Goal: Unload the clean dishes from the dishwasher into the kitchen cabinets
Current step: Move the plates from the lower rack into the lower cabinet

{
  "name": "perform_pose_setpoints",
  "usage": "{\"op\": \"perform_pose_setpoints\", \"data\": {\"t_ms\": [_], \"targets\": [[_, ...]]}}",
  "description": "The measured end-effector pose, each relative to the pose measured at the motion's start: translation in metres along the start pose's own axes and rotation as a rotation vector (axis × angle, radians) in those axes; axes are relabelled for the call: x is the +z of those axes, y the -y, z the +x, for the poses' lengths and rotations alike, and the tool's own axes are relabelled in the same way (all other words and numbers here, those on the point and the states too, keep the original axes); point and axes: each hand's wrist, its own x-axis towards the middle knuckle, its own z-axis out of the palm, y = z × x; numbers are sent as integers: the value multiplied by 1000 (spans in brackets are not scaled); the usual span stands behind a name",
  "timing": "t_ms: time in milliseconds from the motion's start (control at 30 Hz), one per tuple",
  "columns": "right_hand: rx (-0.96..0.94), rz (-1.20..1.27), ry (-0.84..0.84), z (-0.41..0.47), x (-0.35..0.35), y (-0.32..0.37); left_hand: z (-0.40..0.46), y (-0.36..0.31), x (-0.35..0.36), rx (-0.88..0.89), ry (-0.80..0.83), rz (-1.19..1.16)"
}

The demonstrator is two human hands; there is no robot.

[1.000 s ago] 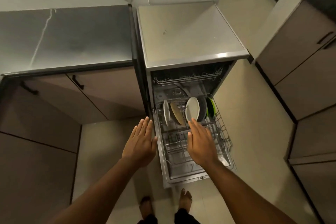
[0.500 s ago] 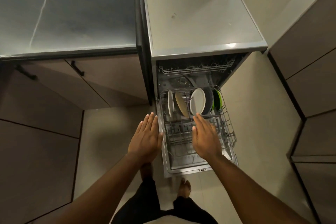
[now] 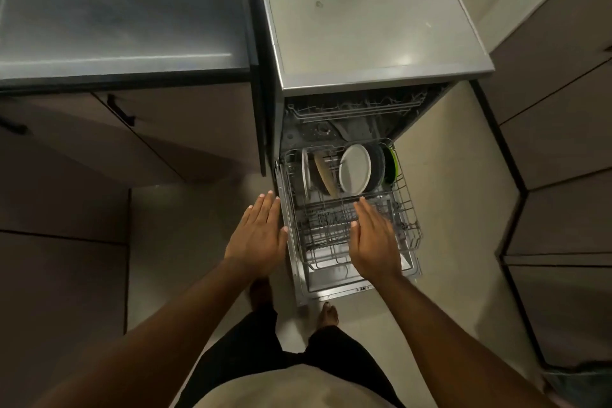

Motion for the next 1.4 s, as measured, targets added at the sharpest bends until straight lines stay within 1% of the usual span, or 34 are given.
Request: {"op": "perform_pose_setpoints", "data": {"t_ms": [233, 633, 800, 933, 1033, 1100, 1167, 1200, 1267, 1300, 1367, 1400], "targets": [[-50, -15, -12, -3, -6, -5, -11, -13, 4, -9, -73, -39], [-272, -4, 60, 10, -15, -1, -48, -40, 4, -216, -193, -70], [-349, 4, 119, 15, -5, 15, -69, -36, 6, -306, -253, -99], [-407, 15, 166, 25, 9, 46, -80, -7, 0, -372, -302, -109], [-448, 19, 157, 31, 18, 65, -81, 18, -7, -416, -305, -108], [-436, 20, 175, 45, 36, 90, -79, 50, -13, -456, -312, -135], [-450, 20, 163, 47, 35, 91, -79, 51, -17, -445, -321, -121], [-438, 22, 173, 57, 48, 109, -77, 74, -23, -457, -311, -134], [-451, 36, 177, 59, 54, 121, -77, 87, -28, -463, -315, -127], [-450, 27, 188, 70, 67, 139, -72, 111, -34, -484, -307, -145], [-462, 21, 186, 78, 72, 154, -69, 125, -40, -488, -312, -143], [-463, 12, 192, 92, 85, 172, -62, 147, -46, -500, -307, -160]]}}
